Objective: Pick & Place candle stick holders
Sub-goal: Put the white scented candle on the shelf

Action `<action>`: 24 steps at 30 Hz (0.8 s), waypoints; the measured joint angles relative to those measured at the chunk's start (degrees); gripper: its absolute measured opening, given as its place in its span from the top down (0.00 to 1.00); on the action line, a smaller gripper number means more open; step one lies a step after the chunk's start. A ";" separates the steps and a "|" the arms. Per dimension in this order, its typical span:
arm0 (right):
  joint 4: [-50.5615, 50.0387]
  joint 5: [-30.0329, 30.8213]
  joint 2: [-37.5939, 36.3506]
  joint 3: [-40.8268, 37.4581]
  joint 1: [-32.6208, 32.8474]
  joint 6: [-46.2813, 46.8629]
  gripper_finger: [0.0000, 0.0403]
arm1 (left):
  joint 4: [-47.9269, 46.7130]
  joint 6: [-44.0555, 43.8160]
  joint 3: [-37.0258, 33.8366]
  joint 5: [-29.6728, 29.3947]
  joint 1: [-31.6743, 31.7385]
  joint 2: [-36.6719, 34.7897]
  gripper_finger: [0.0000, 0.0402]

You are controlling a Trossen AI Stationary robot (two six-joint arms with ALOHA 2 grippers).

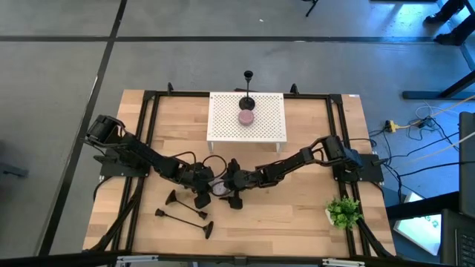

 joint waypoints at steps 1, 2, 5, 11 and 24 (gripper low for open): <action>0.04 0.08 0.00 0.00 0.00 -0.05 0.02 | 0.00 0.00 0.00 -0.01 -0.01 0.00 1.00; 0.16 0.23 0.01 -0.01 0.00 -0.25 0.02 | 0.00 0.00 0.00 -0.01 0.00 0.00 1.00; 0.77 1.93 0.11 -0.09 -0.02 -0.40 0.02 | 0.02 0.00 0.00 -0.01 0.00 0.00 0.99; 4.49 2.40 0.87 -0.09 -0.22 -0.68 0.02 | 0.09 0.00 0.00 -0.03 -0.01 0.00 0.99; 11.50 2.39 4.22 -0.09 -0.68 -0.34 0.02 | 0.44 0.00 0.00 -0.31 -0.02 0.00 1.00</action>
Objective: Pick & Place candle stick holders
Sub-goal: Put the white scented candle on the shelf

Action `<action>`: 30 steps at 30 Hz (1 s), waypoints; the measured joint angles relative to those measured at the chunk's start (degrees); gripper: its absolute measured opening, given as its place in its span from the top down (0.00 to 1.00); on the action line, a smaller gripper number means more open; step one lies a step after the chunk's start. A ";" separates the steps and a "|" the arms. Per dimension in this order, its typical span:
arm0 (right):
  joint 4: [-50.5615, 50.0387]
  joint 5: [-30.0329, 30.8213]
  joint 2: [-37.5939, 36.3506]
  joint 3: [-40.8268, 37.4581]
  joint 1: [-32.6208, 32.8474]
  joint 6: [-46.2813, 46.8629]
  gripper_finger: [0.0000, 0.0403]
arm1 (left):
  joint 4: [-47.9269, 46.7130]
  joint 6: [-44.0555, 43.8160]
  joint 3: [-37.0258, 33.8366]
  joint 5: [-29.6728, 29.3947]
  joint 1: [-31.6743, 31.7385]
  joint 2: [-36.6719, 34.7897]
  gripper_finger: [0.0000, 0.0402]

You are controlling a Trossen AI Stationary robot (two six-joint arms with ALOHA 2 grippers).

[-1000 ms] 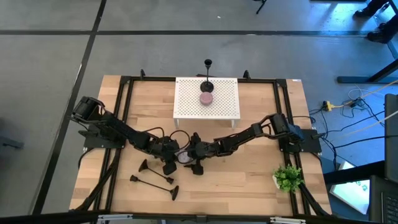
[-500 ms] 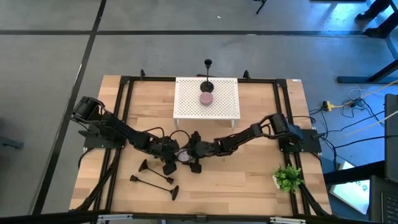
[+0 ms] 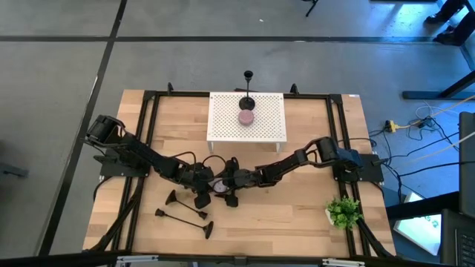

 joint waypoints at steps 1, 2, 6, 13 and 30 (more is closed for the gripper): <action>0.29 -0.01 0.09 0.00 -0.06 0.06 0.02 | 0.00 0.00 0.00 0.00 0.00 0.00 0.99; 0.71 -0.05 0.26 0.00 -0.14 0.05 0.02 | 0.00 0.00 0.00 0.00 0.00 0.00 0.99; 0.89 -0.07 0.40 0.00 -0.41 0.05 0.02 | 0.07 0.00 0.00 0.00 0.00 0.00 1.00; 0.58 -0.05 0.40 0.02 -0.46 0.04 0.06 | 0.13 -0.02 0.00 0.00 0.00 0.00 1.00; -2.11 -3.03 -0.46 0.15 -0.11 6.19 0.28 | -0.25 0.00 0.00 0.43 -0.15 0.00 0.99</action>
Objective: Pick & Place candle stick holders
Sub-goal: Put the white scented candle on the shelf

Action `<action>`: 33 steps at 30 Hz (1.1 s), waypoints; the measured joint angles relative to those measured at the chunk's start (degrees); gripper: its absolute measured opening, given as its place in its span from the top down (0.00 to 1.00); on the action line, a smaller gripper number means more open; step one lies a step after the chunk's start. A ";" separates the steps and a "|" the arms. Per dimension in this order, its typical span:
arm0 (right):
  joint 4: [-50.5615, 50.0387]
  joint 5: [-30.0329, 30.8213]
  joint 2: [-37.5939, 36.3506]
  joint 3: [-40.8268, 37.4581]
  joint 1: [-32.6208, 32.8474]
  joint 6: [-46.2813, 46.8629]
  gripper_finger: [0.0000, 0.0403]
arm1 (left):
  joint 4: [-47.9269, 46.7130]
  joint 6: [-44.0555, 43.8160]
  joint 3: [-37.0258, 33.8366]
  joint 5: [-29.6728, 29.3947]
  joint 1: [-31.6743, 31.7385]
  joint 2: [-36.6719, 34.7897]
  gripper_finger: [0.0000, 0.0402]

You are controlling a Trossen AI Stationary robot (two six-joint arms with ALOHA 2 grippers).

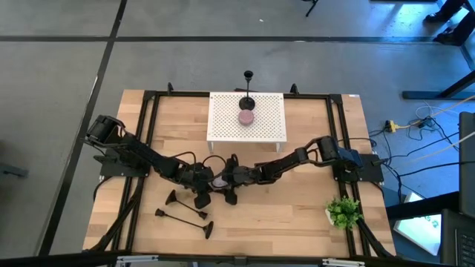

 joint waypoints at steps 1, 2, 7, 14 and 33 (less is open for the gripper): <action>-0.59 -0.14 -0.29 0.00 0.19 0.47 0.28 | -0.10 -0.02 0.02 0.08 0.00 0.00 0.99; -1.72 -0.23 -0.85 0.00 0.42 0.96 0.28 | -0.15 0.00 0.02 0.10 0.00 0.00 0.99; -10.19 -2.11 -4.93 -0.17 1.59 1.55 0.28 | -0.38 -0.02 0.04 0.11 -0.29 -0.04 0.99; -20.09 0.21 -11.67 -0.17 2.65 0.14 0.28 | -1.95 -0.06 0.01 0.03 -0.79 -1.05 0.99; -37.39 12.65 -26.38 -0.15 7.90 -3.65 0.28 | -1.63 -0.66 0.00 -0.85 -1.60 -1.46 0.99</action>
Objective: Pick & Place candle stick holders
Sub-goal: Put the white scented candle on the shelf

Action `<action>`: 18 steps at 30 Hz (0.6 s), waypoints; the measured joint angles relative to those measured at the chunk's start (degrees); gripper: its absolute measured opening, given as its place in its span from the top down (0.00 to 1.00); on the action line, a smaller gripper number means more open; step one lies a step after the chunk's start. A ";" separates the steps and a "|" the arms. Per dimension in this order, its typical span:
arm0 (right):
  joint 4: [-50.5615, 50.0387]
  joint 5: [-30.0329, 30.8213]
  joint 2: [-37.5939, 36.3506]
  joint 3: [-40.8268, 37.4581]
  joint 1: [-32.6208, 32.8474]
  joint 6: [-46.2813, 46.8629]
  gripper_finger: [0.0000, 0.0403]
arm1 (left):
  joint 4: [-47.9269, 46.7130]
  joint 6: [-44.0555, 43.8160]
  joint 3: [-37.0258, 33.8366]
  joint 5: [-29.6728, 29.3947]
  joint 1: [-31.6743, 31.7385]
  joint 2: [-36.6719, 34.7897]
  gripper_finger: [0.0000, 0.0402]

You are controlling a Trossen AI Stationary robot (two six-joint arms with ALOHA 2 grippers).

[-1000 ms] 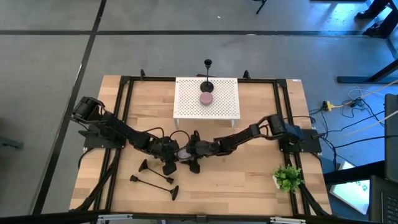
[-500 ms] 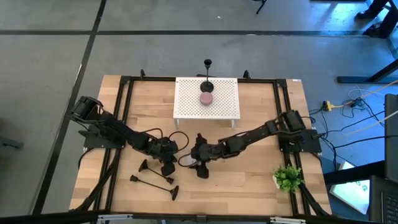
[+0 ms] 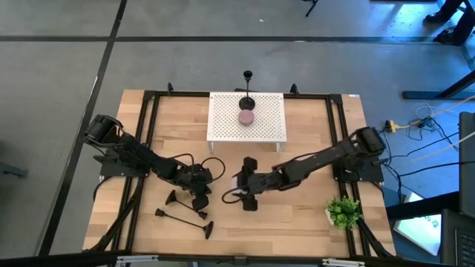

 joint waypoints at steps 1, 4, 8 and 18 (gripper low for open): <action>-1.07 1.71 -1.02 0.00 0.41 -0.15 0.28 | 0.02 -0.02 0.00 0.00 0.00 0.00 1.00; -5.67 7.16 -4.17 0.00 1.90 -0.36 0.28 | 0.12 -0.23 0.00 -0.30 0.00 0.00 0.99; -11.17 15.19 -8.34 0.00 4.26 0.31 0.28 | 0.17 -0.40 0.00 -0.55 -0.02 0.00 0.99; -20.93 32.91 -14.72 0.00 10.83 3.53 0.28 | 0.79 -0.37 0.00 -0.72 -0.02 0.00 0.99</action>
